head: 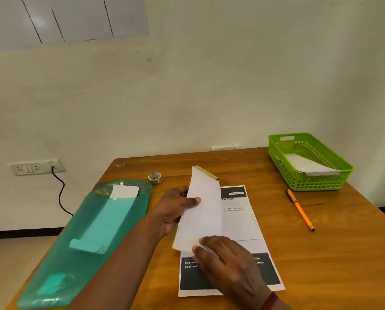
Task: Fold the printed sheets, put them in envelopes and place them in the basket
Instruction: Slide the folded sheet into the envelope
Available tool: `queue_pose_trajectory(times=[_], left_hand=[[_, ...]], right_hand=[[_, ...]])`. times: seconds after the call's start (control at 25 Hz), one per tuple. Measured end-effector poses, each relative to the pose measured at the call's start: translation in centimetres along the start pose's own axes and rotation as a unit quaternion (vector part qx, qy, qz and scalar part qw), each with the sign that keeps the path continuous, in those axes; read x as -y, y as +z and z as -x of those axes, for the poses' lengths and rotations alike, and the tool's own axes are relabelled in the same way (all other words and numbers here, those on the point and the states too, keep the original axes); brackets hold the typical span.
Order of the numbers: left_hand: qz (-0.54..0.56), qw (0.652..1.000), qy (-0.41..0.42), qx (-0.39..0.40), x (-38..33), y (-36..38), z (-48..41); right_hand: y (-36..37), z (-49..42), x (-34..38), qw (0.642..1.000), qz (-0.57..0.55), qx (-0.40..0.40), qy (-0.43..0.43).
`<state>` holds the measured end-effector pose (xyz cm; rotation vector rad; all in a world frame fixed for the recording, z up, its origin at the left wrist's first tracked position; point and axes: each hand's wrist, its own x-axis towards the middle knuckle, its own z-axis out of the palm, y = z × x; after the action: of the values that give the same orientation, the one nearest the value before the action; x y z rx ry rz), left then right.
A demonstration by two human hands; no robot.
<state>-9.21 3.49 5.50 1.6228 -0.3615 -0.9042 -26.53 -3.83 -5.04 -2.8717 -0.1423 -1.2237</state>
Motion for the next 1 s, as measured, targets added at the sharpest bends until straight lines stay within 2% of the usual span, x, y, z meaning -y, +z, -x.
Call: queue_pose_trajectory(times=[0.12, 0.2, 0.28, 0.4, 0.48, 0.64, 0.72, 0.8, 0.84, 1.0], left_hand=[[-0.158, 0.986, 0.057, -0.007, -0.4, -1.6, -0.2], [-0.297, 0.951, 0.090, 0.006, -1.0, -2.4, 0.1], [-0.401, 0.908, 0.119, 0.031, -1.4, -2.8, 0.5], [-0.486, 0.857, 0.152, 0.084, -1.3, -3.4, 0.5], [-0.521, 0.832, 0.168, 0.087, -1.1, -3.9, 0.4], [-0.519, 0.835, 0.168, 0.069, -0.4, -4.8, 0.0], [-0.529, 0.830, 0.167, 0.065, -0.2, -4.9, -0.2], [-0.538, 0.822, 0.176, 0.061, 0.0, -4.9, -0.3], [-0.540, 0.821, 0.178, 0.058, 0.0, -4.9, -0.4], [-0.553, 0.813, 0.175, 0.055, 0.2, -5.0, -0.4]], right_hand=[[-0.4, -0.8, -1.2, 0.992, -0.059, -0.024, 0.110], [-1.0, -1.6, -3.2, 0.967, -0.078, -0.070, 0.233], [-1.5, -2.5, -5.7, 0.923, -0.117, -0.066, 0.360], [-1.8, -3.1, -8.5, 0.821, -0.302, -0.030, 0.483], [-1.9, -2.8, -9.5, 0.780, -0.385, -0.029, 0.493], [-2.2, -1.7, -9.5, 0.738, -0.431, -0.021, 0.519], [-2.3, -1.4, -9.3, 0.755, -0.422, -0.008, 0.502], [-2.2, -1.5, -9.2, 0.783, -0.389, 0.039, 0.484], [-2.1, -1.7, -9.0, 0.785, -0.387, 0.056, 0.480], [-1.7, -2.2, -8.7, 0.754, -0.442, 0.008, 0.487]])
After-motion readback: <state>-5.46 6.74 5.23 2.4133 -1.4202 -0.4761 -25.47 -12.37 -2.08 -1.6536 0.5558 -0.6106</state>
